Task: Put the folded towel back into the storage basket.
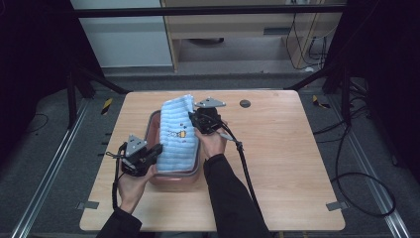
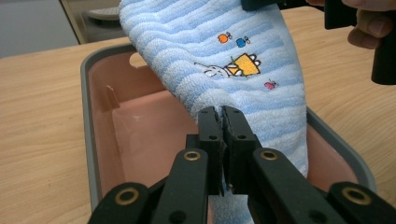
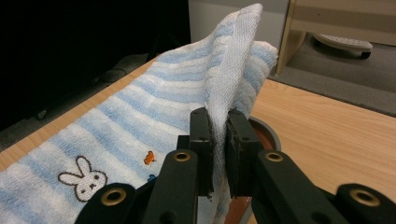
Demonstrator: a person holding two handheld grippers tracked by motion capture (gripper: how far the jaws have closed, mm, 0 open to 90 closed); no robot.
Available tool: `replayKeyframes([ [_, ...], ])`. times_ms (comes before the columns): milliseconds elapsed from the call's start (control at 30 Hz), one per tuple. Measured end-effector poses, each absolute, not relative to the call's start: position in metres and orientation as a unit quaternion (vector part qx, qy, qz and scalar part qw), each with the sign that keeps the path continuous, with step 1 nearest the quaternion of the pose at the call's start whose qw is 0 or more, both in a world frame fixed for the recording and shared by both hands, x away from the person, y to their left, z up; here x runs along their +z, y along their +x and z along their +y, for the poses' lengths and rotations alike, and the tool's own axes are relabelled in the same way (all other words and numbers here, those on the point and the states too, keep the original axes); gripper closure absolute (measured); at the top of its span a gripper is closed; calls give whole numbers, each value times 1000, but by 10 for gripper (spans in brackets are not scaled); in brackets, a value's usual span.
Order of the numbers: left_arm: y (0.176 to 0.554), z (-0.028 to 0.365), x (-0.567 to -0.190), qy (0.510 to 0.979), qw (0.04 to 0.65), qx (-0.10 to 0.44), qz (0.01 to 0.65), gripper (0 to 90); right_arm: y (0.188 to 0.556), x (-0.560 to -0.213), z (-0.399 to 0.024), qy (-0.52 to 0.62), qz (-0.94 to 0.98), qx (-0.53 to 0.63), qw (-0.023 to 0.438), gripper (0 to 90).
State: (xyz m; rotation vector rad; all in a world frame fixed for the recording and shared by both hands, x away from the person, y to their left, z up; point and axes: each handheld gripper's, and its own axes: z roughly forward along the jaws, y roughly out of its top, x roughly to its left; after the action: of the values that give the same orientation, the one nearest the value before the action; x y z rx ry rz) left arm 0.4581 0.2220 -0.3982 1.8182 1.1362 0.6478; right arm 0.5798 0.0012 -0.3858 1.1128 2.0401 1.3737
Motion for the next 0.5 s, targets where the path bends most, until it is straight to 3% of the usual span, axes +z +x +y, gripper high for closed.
replayKeyframes([
  [500,466,224,-417,743,401,255,471,869,587,-410,9,409,744,484,212,826],
])
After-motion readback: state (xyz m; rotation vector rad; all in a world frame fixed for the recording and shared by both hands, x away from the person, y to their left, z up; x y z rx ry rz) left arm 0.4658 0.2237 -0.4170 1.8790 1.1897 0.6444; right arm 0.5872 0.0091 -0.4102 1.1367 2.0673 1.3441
